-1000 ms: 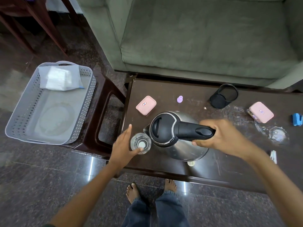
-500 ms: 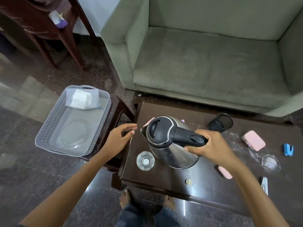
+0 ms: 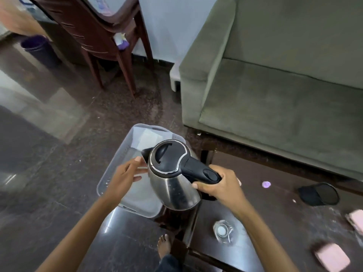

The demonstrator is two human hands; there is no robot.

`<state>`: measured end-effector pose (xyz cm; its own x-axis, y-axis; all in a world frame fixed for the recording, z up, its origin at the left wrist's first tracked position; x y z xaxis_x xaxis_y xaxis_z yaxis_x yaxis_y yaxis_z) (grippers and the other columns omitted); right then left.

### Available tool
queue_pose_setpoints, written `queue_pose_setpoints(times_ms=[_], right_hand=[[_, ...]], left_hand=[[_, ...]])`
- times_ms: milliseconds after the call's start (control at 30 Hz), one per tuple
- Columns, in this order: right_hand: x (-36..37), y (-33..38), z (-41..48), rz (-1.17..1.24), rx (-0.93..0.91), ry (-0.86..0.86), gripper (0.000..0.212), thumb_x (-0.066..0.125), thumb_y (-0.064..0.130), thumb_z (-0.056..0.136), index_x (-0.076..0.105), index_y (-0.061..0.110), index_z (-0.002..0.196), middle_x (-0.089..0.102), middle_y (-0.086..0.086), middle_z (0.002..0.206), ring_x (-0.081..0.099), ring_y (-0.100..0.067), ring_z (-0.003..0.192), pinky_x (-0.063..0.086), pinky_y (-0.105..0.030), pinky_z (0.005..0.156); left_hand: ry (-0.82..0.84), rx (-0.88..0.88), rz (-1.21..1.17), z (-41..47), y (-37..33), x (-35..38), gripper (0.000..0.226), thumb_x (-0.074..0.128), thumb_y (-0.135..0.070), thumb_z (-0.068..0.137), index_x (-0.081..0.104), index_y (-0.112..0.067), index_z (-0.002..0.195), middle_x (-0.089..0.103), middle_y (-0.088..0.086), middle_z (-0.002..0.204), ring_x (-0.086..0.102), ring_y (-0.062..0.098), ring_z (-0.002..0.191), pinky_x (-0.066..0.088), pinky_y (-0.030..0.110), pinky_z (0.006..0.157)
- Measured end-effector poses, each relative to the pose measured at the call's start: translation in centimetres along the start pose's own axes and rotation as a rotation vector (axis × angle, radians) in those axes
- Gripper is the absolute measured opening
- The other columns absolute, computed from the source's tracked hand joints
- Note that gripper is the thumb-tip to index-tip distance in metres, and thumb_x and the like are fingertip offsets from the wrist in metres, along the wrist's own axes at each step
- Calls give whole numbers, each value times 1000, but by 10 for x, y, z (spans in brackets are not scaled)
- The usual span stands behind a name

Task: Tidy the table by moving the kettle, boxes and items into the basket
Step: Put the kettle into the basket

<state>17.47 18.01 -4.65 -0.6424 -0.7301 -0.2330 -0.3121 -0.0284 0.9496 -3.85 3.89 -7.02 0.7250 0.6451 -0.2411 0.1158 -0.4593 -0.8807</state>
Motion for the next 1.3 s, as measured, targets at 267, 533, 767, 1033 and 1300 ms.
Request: queue_pose_setpoints(times_ms=[267, 533, 767, 1033, 1300], right_hand=[[112, -7, 59, 114, 137, 141, 23, 73, 9, 58, 56, 2, 72, 47, -2, 66, 42, -5, 61, 33, -23, 54], [155, -42, 81, 54, 270, 247, 26, 63, -2, 54, 47, 15, 65, 39, 3, 62, 38, -9, 62, 27, -27, 59], [163, -78, 71, -3, 254, 314, 31, 70, -2, 59, 48, 20, 63, 42, 7, 62, 41, 0, 60, 29, -21, 56], [152, -79, 78, -306, 246, 530, 41, 73, 33, 53, 56, 17, 86, 49, 5, 84, 45, -18, 93, 37, -28, 79], [97, -31, 150, -63, 382, 468, 29, 63, -11, 74, 66, 18, 80, 64, 1, 82, 57, -10, 78, 45, -19, 71]], left_hand=[[-82, -34, -45, 41, 27, -98, 42, 39, -56, 87, 71, -29, 94, 71, 1, 107, 62, 18, 107, 45, 38, 98], [-82, -115, 50, 50, 59, -119, 52, 29, -64, 87, 68, -31, 97, 69, -4, 104, 61, 13, 105, 41, 41, 103], [-21, -162, 181, 49, 76, -117, 54, 30, -55, 89, 61, -23, 119, 57, -4, 123, 48, 17, 119, 33, 35, 100], [-47, -172, 392, 60, 67, -120, 65, 26, -62, 90, 66, -12, 79, 61, 8, 83, 56, 24, 80, 38, 35, 75], [-149, 71, 520, 83, 24, -88, 32, 40, -39, 96, 65, -21, 106, 65, -5, 105, 58, 18, 99, 38, 29, 78]])
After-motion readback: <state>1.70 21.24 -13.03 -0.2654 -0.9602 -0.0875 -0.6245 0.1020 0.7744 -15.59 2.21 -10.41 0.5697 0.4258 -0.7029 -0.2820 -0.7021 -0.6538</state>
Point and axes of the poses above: each hand's wrist, its own z-axis towards the middle knuckle, its own x-axis out of the palm, y = z × x, the point moved 2 cm from there along z, towards the middle knuckle
